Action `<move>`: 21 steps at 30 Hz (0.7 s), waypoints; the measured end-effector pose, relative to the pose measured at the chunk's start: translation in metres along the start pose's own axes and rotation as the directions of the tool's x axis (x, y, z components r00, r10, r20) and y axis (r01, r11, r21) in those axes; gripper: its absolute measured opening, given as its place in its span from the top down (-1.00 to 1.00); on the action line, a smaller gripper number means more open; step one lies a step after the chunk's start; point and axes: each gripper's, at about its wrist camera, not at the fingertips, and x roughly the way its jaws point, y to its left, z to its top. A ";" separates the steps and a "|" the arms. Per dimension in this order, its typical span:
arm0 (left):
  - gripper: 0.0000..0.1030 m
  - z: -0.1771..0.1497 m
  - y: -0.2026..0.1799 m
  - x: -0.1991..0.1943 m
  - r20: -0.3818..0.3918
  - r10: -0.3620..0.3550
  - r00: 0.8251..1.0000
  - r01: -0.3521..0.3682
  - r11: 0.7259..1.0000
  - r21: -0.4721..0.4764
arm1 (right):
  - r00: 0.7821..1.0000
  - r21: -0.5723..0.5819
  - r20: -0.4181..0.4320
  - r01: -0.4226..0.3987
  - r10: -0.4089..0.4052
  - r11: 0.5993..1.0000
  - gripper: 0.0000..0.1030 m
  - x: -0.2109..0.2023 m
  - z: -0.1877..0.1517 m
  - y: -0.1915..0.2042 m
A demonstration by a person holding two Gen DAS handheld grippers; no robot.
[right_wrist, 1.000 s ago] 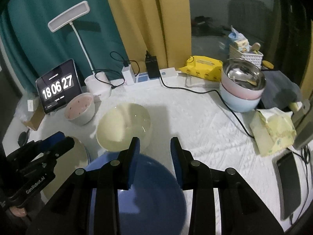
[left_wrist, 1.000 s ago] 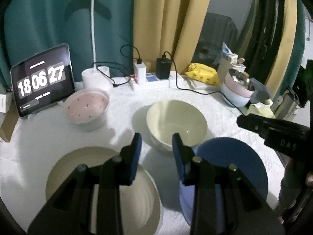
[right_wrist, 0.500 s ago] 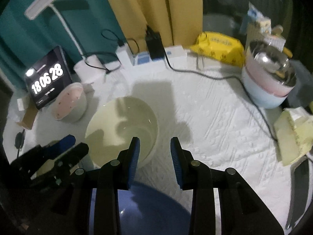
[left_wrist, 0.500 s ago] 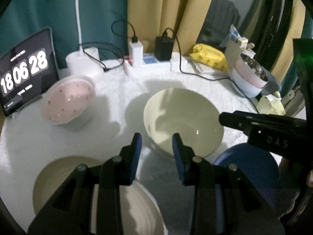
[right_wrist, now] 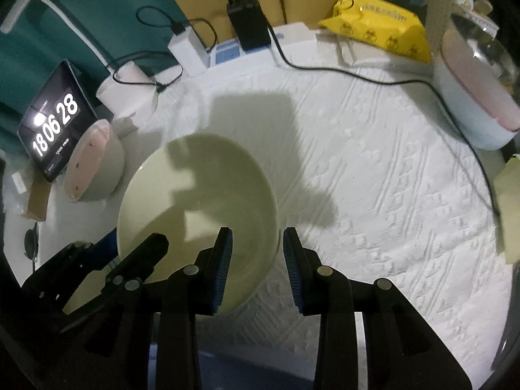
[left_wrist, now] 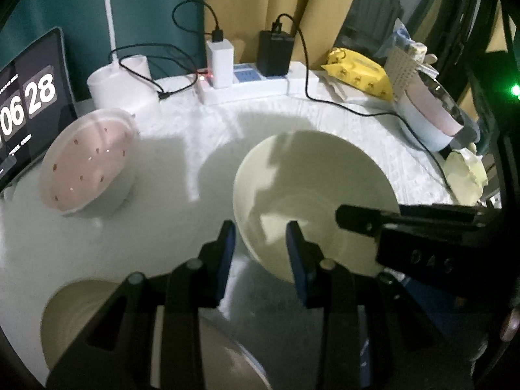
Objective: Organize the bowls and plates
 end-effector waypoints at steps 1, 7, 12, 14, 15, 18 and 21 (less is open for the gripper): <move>0.34 0.000 0.000 0.001 -0.002 0.003 1.000 -0.003 1.000 0.001 | 1.000 0.004 -0.007 -0.005 0.005 1.000 0.34 0.003 0.000 0.000; 0.36 0.001 0.000 0.003 -0.005 -0.001 1.000 0.001 1.000 -0.001 | 1.000 -0.003 -0.007 -0.008 0.008 1.000 0.44 0.009 0.000 0.001; 0.37 0.001 0.000 0.004 0.010 -0.002 1.000 0.002 1.000 -0.003 | 1.000 -0.034 0.011 0.026 -0.026 0.999 0.58 0.009 0.000 0.003; 0.39 0.000 -0.001 0.004 0.014 0.001 1.000 -0.001 1.000 -0.002 | 1.000 -0.026 0.017 0.012 -0.011 1.000 0.58 0.008 0.001 0.002; 0.40 0.000 0.000 0.004 0.016 0.000 1.000 0.000 1.000 -0.005 | 1.000 -0.027 0.020 0.011 -0.011 1.000 0.59 0.008 0.001 0.002; 0.45 -0.001 0.002 0.003 0.022 0.000 1.000 0.000 1.000 -0.009 | 0.999 -0.031 0.035 0.012 -0.011 0.999 0.59 0.006 0.000 0.003; 0.47 -0.002 0.003 0.001 0.031 -0.001 1.000 0.001 1.000 -0.008 | 0.998 -0.040 0.057 0.014 -0.012 0.999 0.60 0.002 -0.001 0.004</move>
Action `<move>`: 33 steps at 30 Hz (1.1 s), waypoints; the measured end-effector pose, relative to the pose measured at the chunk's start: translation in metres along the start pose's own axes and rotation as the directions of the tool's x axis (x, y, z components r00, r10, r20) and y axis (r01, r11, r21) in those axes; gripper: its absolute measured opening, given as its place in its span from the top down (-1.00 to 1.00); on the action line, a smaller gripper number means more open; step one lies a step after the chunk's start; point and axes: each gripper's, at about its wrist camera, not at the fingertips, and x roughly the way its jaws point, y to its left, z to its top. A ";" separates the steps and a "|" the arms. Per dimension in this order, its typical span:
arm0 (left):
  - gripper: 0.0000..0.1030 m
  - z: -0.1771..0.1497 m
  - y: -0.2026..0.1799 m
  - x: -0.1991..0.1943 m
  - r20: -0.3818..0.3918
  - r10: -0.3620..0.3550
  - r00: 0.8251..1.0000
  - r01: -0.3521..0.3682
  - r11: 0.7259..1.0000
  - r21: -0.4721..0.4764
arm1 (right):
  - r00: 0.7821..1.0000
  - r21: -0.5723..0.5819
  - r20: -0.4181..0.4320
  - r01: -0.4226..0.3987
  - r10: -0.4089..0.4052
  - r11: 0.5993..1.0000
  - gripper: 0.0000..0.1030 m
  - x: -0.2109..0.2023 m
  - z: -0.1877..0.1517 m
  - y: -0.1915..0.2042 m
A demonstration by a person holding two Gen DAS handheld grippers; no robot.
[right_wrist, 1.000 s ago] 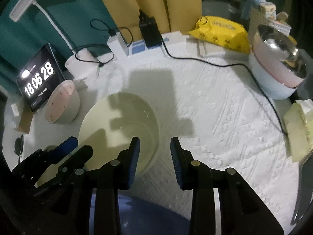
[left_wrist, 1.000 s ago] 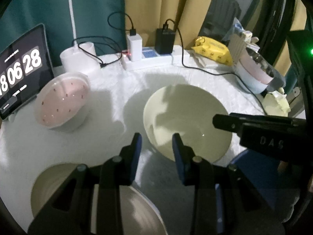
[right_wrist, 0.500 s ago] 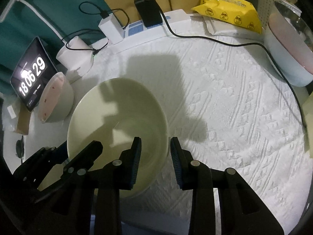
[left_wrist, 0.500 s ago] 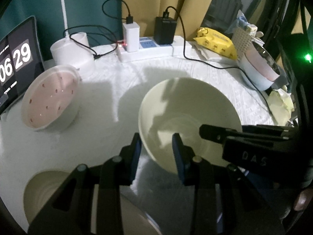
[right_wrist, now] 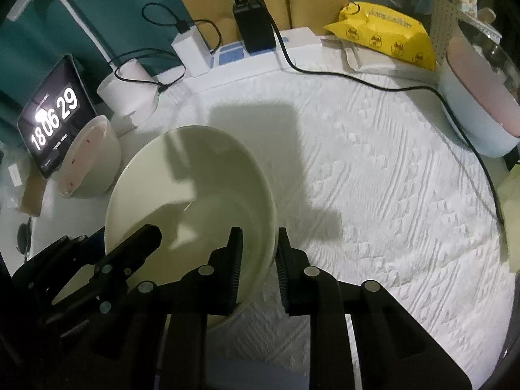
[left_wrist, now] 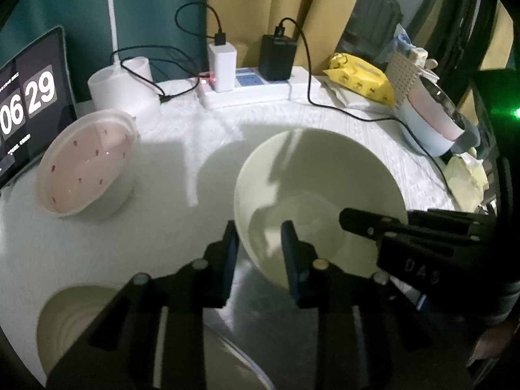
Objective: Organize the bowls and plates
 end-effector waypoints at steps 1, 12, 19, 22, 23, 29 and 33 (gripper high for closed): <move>0.47 0.000 0.000 -0.001 0.005 0.002 1.000 -0.002 1.000 0.000 | 1.000 -0.001 0.007 0.000 0.000 1.000 0.60 -0.002 0.000 0.000; 0.47 0.005 0.001 -0.030 0.110 0.042 0.993 -0.042 0.999 0.000 | 0.995 -0.032 0.094 -0.017 0.020 0.999 0.62 -0.027 0.006 0.014; 0.47 0.006 0.002 -0.055 0.174 0.043 0.984 -0.042 0.999 -0.013 | 0.990 -0.042 0.139 -0.034 0.039 0.999 0.62 -0.047 0.005 0.021; 0.47 0.005 0.002 -0.064 0.194 0.046 0.980 -0.044 0.999 -0.014 | 0.987 -0.048 0.152 -0.037 0.043 0.998 0.62 -0.055 0.004 0.025; 0.47 0.005 0.001 -0.068 0.201 0.046 0.978 -0.044 0.999 -0.014 | 0.987 -0.050 0.155 -0.037 0.045 0.998 0.62 -0.057 0.003 0.025; 0.47 0.002 -0.002 -0.084 0.223 0.047 0.974 -0.045 0.999 -0.014 | 0.984 -0.056 0.173 -0.042 0.051 0.998 0.62 -0.070 -0.003 0.030; 0.47 -0.002 -0.005 -0.095 0.235 0.045 0.971 -0.043 0.999 -0.015 | 0.981 -0.057 0.188 -0.045 0.055 0.997 0.62 -0.080 -0.008 0.030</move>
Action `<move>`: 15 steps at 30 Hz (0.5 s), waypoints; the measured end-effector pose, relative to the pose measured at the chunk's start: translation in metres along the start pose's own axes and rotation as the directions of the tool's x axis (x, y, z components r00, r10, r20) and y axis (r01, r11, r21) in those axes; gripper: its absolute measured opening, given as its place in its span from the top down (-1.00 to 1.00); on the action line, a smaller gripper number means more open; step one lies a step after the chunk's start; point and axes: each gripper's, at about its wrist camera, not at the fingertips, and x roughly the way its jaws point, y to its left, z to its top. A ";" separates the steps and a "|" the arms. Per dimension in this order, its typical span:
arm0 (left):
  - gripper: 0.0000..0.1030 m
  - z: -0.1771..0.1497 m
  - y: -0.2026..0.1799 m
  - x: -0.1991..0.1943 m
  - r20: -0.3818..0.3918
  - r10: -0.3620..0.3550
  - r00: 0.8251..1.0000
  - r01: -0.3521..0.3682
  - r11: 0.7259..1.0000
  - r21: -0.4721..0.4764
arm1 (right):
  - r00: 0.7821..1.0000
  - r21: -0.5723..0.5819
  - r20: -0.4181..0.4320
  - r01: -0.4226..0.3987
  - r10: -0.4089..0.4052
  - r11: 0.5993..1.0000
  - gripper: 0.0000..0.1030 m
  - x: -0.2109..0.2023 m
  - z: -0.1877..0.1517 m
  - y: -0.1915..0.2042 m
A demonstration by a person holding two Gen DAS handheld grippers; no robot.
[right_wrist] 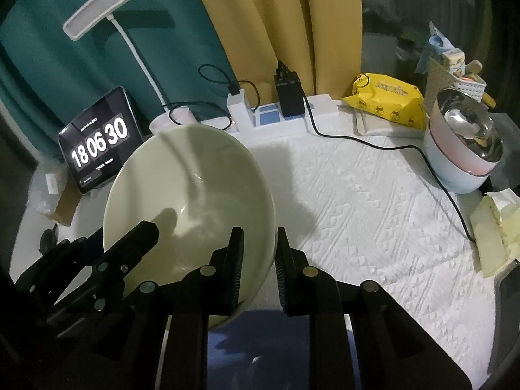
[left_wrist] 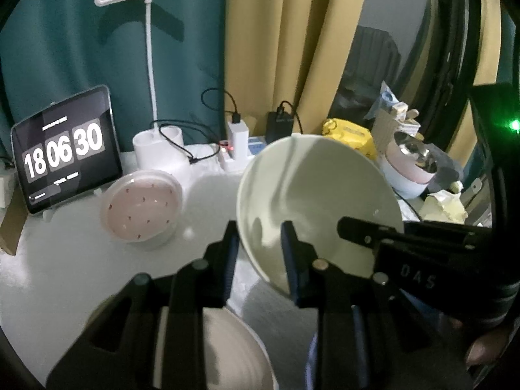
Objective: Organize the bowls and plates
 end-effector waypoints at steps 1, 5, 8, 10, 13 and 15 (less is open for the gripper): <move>0.47 0.000 -0.001 -0.003 0.004 -0.001 1.000 0.001 1.000 0.000 | 1.000 -0.001 0.004 -0.001 0.001 1.000 0.62 -0.002 -0.001 0.000; 0.47 -0.001 -0.004 -0.015 0.020 -0.002 1.000 0.002 1.000 0.004 | 1.000 -0.004 0.018 -0.002 0.002 1.000 0.62 -0.013 -0.004 0.002; 0.47 -0.002 -0.006 -0.023 0.029 -0.004 1.000 0.004 1.000 0.007 | 1.000 -0.006 0.027 -0.003 0.003 1.000 0.62 -0.020 -0.007 0.003; 0.47 -0.004 -0.009 -0.028 0.032 -0.005 0.999 0.005 1.000 0.009 | 0.999 -0.007 0.033 -0.002 0.003 1.000 0.62 -0.026 -0.009 0.003; 0.47 -0.006 -0.013 -0.036 0.037 -0.009 0.999 0.009 1.000 0.014 | 0.999 -0.005 0.039 -0.002 0.002 1.000 0.62 -0.033 -0.014 0.003; 0.47 -0.007 -0.015 -0.040 0.041 -0.011 0.999 0.010 1.000 0.017 | 0.999 -0.004 0.042 -0.001 0.001 1.000 0.62 -0.037 -0.016 0.003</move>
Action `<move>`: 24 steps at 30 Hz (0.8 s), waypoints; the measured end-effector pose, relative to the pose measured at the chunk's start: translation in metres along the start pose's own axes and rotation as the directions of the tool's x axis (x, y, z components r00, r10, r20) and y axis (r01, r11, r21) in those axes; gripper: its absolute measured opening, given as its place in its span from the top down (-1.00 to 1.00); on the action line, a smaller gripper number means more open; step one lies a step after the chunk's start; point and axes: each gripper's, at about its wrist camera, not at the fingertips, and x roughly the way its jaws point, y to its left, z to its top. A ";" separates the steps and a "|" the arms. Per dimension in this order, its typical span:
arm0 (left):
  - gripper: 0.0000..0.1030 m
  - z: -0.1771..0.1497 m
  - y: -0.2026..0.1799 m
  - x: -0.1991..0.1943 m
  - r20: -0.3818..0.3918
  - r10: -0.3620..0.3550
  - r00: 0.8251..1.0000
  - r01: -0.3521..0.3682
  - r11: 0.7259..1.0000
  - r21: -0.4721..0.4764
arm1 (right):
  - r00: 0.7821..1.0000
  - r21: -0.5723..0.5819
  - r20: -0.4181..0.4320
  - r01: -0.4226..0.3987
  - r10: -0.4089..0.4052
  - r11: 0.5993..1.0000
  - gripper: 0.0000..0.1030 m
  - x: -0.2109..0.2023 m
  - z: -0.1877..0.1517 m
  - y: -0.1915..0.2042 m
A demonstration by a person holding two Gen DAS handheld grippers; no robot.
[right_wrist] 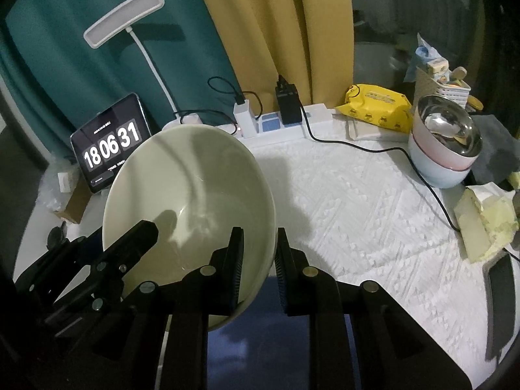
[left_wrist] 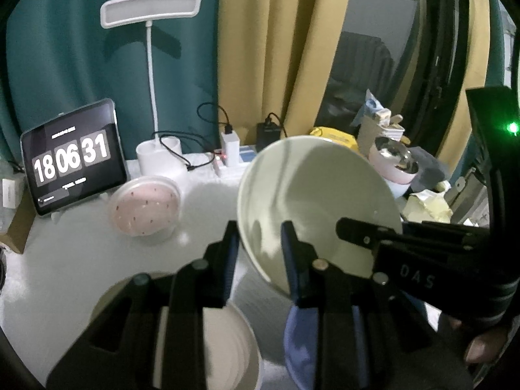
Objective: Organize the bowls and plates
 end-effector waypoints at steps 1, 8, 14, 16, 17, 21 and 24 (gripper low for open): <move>0.47 -0.001 -0.001 -0.002 0.002 -0.001 1.000 0.001 1.000 0.002 | 1.000 0.000 0.003 0.000 0.000 1.000 0.62 -0.003 -0.001 0.000; 0.47 -0.008 -0.013 -0.017 0.007 -0.015 1.000 0.015 1.000 0.014 | 1.000 0.009 0.018 0.005 -0.005 1.000 0.62 -0.021 -0.013 -0.003; 0.47 -0.018 -0.023 -0.025 -0.002 -0.028 1.000 0.028 0.999 0.027 | 1.000 0.027 0.019 0.010 -0.011 1.000 0.61 -0.032 -0.026 -0.009; 0.47 -0.022 -0.027 -0.026 -0.008 -0.031 0.999 0.032 0.999 0.033 | 1.000 0.032 0.020 0.013 -0.013 0.999 0.62 -0.035 -0.031 -0.011; 0.47 -0.024 -0.029 -0.027 -0.011 -0.033 0.999 0.033 0.999 0.036 | 1.000 0.036 0.019 0.014 -0.014 0.999 0.62 -0.036 -0.033 -0.012; 0.47 -0.034 -0.038 -0.028 -0.026 -0.040 0.999 0.041 0.998 0.048 | 1.000 0.055 0.012 0.018 -0.019 0.998 0.61 -0.040 -0.044 -0.019; 0.47 -0.041 -0.044 -0.028 -0.038 -0.041 0.998 0.043 0.997 0.056 | 1.000 0.067 0.004 0.022 -0.022 0.998 0.62 -0.041 -0.053 -0.023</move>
